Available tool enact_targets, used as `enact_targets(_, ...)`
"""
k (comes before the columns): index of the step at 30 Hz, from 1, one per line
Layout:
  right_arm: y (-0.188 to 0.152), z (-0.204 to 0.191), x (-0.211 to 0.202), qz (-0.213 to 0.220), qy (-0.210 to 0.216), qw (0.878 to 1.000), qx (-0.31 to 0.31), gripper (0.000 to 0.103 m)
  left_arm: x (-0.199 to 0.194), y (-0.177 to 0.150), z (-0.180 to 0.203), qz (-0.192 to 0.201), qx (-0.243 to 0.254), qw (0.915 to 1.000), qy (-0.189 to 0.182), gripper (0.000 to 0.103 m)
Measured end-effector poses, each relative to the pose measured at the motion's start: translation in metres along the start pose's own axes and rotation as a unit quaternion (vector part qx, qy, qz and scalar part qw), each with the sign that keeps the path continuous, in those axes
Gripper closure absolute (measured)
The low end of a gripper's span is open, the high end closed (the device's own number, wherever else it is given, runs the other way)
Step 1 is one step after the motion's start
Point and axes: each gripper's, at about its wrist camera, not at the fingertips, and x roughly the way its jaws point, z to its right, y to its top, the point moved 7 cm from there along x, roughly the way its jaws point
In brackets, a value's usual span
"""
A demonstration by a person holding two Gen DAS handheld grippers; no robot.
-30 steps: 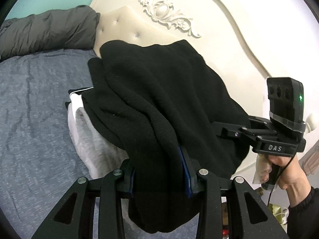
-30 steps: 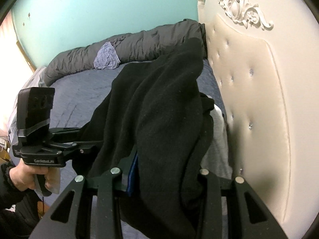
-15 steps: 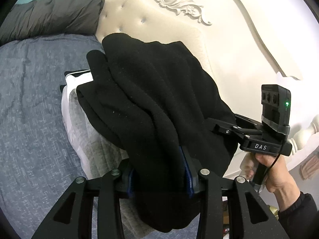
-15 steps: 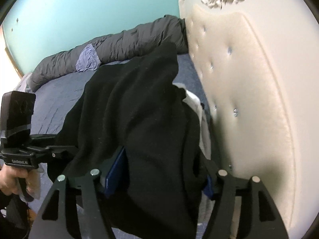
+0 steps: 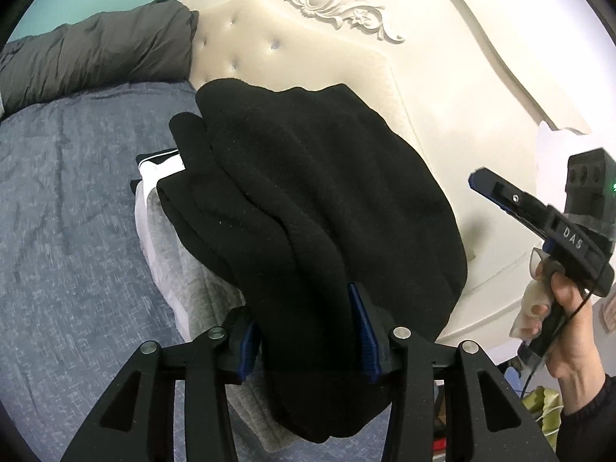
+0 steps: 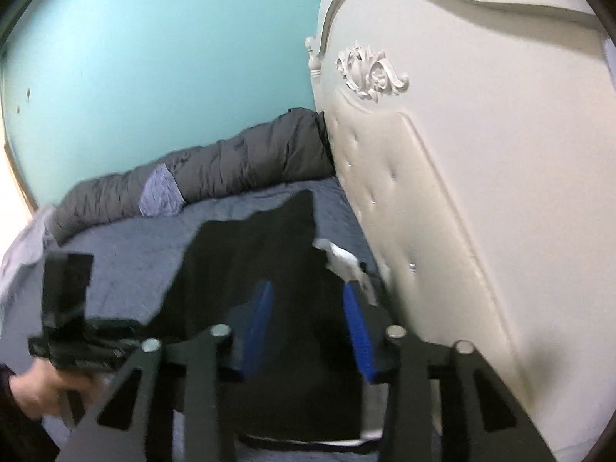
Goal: Fold clothes
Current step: 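Carry the black sweatshirt with both grippers over the stack of folded grey clothes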
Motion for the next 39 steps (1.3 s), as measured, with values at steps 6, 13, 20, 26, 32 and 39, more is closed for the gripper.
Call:
enact_targets(6, -0.013, -0.005, 0.014, -0.02, -0.01, 1.0, 0.002, 0.091, -0.028, 0.007, 0.004, 0.021, 0.032, 0.9989, 0.026, 0.056)
enact_targets(13, -0.027, 0.0, 0.029, -0.034, -0.021, 0.999, 0.015, 0.092, -0.06, 0.039, 0.022, 0.071, 0.12, 0.9882, 0.064, 0.056)
enact_targets(20, -0.04, 0.013, 0.045, -0.049, -0.031, 0.998, 0.034, 0.092, -0.004, 0.048, 0.025, 0.011, 0.143, 0.9866, 0.078, 0.057)
enact_targets(26, -0.051, 0.028, 0.061, -0.062, -0.038, 0.996, 0.055, 0.092, 0.031, 0.04, 0.008, -0.015, 0.138, 0.9857, 0.096, 0.065)
enact_targets(32, -0.067, 0.041, 0.076, -0.067, -0.038, 0.995, 0.069, 0.093, 0.047, 0.031, -0.002, -0.027, 0.139, 0.985, 0.098, 0.066)
enact_targets(39, -0.055, 0.039, 0.058, -0.041, -0.025, 0.996, 0.078, 0.093, 0.039, 0.034, 0.005, -0.021, 0.149, 0.9829, 0.105, 0.066)
